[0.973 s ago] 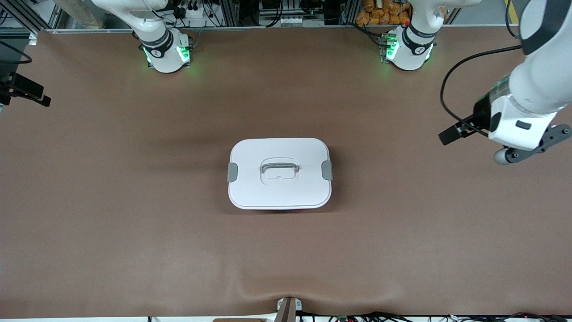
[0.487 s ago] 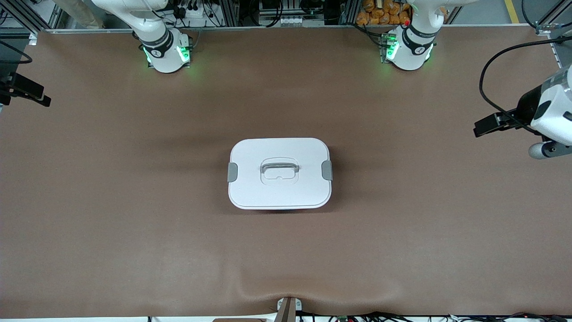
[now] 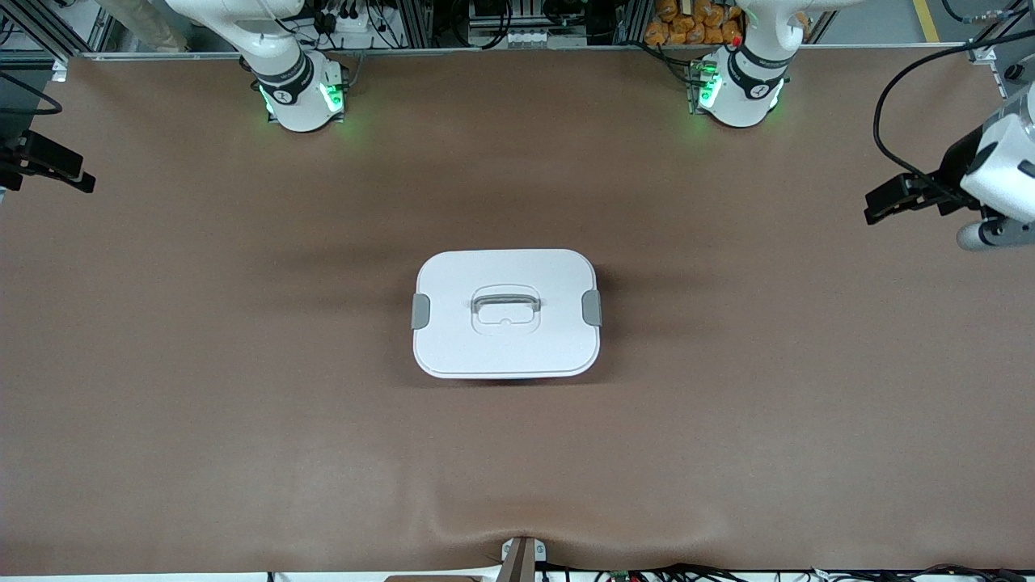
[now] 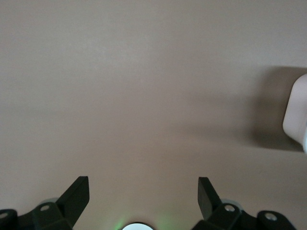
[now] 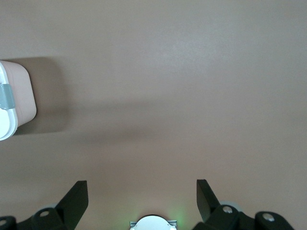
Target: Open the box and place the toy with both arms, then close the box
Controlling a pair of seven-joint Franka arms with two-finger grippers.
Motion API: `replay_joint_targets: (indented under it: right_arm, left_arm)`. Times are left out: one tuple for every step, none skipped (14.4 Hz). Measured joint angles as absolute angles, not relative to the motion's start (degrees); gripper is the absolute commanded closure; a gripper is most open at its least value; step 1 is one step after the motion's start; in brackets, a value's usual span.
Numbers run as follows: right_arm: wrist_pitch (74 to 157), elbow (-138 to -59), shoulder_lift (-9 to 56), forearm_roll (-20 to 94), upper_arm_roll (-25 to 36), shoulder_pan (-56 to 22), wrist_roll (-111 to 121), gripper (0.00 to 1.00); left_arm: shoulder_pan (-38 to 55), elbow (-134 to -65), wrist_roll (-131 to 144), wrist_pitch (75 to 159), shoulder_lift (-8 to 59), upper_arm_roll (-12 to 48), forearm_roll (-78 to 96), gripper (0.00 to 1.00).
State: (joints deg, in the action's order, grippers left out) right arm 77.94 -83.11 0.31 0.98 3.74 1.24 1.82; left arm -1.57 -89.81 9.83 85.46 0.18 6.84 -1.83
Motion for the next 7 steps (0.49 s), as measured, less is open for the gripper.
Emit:
replay_joint_targets:
  right_arm:
    - [77.9,-83.1,0.3,1.0,3.7,1.2,1.8,0.0]
    - [77.9,-83.1,0.3,1.0,3.7,1.2,1.8,0.0]
    - [77.9,-83.1,0.3,1.0,3.7,1.2,1.8,0.0]
    - [77.9,-83.1,0.3,1.0,3.7,1.2,1.8,0.0]
    - [77.9,-83.1,0.3,1.0,3.7,1.2,1.8,0.0]
    - [77.9,-83.1,0.3,1.0,3.7,1.2,1.8,0.0]
    - [77.9,-83.1,0.3,1.0,3.7,1.2,1.8,0.0]
  left_arm:
    - [-1.6,-91.4,9.0,86.0,-1.3,6.7,-1.8,0.0]
    - [-1.6,-92.3,8.2,86.3,-2.4,6.7,-1.8,0.0]
    - [-1.5,-92.8,7.6,86.5,-3.2,6.7,-1.8,0.0]
    - [-1.4,-93.0,7.0,86.7,-3.7,6.7,-1.8,0.0]
    - [-1.3,-93.1,6.7,86.9,-4.2,6.7,-1.8,0.0]
    - [-1.2,-93.2,6.6,86.9,-4.5,6.7,-1.8,0.0]
    - [-1.0,-93.2,6.5,87.0,-4.7,6.7,-1.8,0.0]
